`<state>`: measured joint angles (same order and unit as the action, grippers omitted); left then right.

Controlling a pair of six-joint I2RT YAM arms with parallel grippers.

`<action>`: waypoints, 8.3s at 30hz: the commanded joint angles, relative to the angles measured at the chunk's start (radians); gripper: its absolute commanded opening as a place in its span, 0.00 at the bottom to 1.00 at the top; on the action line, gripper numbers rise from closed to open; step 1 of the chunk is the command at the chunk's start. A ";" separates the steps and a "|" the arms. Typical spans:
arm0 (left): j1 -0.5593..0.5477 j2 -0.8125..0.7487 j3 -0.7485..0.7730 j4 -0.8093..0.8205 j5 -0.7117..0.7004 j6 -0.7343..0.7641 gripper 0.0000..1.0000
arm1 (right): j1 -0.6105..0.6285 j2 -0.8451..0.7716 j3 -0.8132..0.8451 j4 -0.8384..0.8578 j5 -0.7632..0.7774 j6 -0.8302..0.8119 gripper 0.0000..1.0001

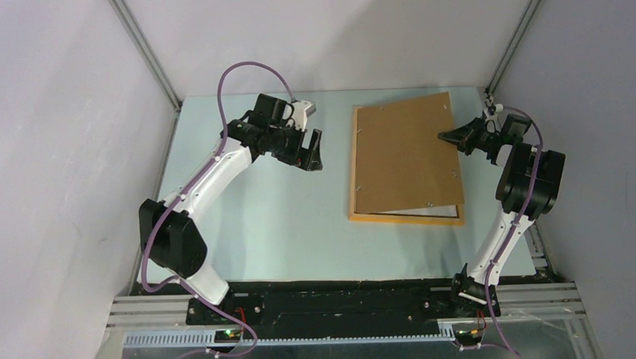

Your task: Put the photo into the frame

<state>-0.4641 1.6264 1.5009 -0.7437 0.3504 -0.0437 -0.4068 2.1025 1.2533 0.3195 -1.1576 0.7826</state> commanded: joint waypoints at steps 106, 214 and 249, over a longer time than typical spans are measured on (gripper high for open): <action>0.005 -0.053 -0.031 0.023 -0.005 0.034 0.93 | 0.035 0.095 0.092 -0.298 0.051 -0.281 0.40; -0.069 0.444 0.299 0.043 -0.025 -0.064 0.92 | 0.190 -0.097 0.314 -0.970 0.513 -0.710 0.97; -0.068 0.396 0.274 0.043 -0.035 -0.068 0.92 | 0.175 -0.210 0.257 -0.952 0.740 -0.780 0.96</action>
<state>-0.5320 2.0949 1.7809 -0.7174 0.3199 -0.1135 -0.2436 1.9621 1.5261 -0.6949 -0.4900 0.0212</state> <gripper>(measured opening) 0.920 0.966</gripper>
